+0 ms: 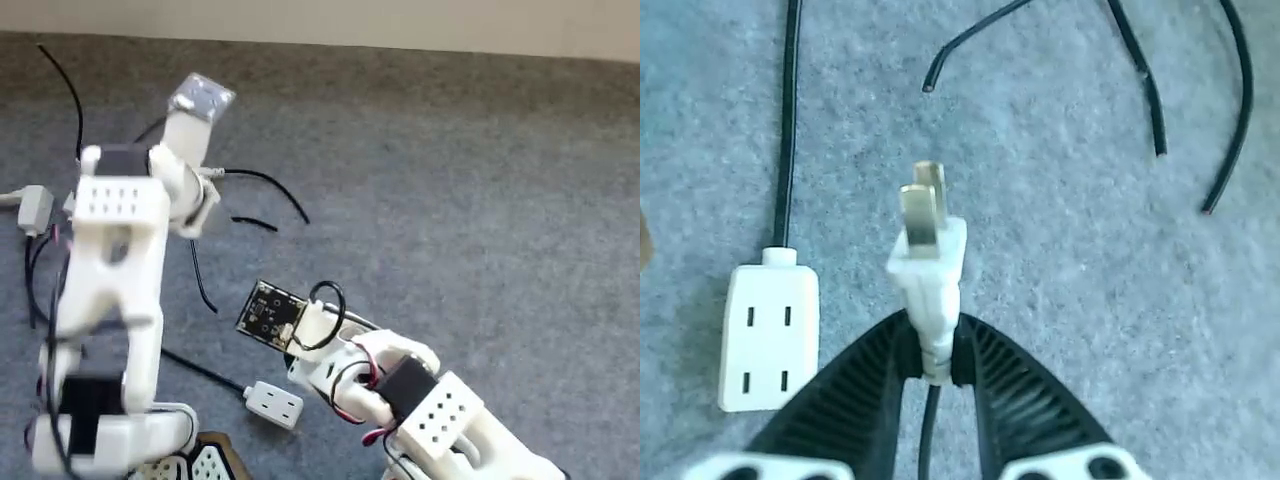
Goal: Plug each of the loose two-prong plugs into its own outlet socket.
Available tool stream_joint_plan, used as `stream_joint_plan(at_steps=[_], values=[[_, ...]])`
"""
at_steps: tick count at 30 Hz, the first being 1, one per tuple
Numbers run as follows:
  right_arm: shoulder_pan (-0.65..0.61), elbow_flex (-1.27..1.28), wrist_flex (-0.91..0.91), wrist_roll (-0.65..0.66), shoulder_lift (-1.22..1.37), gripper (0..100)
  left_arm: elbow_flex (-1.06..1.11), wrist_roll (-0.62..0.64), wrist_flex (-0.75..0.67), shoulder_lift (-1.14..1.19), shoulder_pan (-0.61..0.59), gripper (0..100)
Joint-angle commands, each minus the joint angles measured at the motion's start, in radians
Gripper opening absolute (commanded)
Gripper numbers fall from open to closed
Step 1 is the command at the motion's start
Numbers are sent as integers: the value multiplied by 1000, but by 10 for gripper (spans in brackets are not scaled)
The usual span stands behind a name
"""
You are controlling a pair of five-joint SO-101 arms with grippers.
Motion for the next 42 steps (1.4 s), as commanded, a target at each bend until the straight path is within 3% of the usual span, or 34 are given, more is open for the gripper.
stream_joint_plan(at_steps=[1, 3, 6, 14, 26, 31, 42], values=[[-12, -8, 19, -52, -36, 7, 478, -3, -270, -351, 28, 300], [-12, -4, 18, -77, -35, 7, 645, -3, -351, -499, 24, 300], [22, -4, 19, -106, -35, 7, 789, 12, -362, -702, 30, 306], [76, -2, 19, -158, -33, 7, 900, 170, -362, -1056, 119, 373], [71, -16, -42, -166, 211, 7, 912, 230, -227, -1282, 222, 373], [71, -68, -36, -206, 216, 7, 1078, 227, -239, -1353, 280, 370], [39, -332, 232, -163, 225, 7, 1141, 227, -261, -1389, 277, 369]])
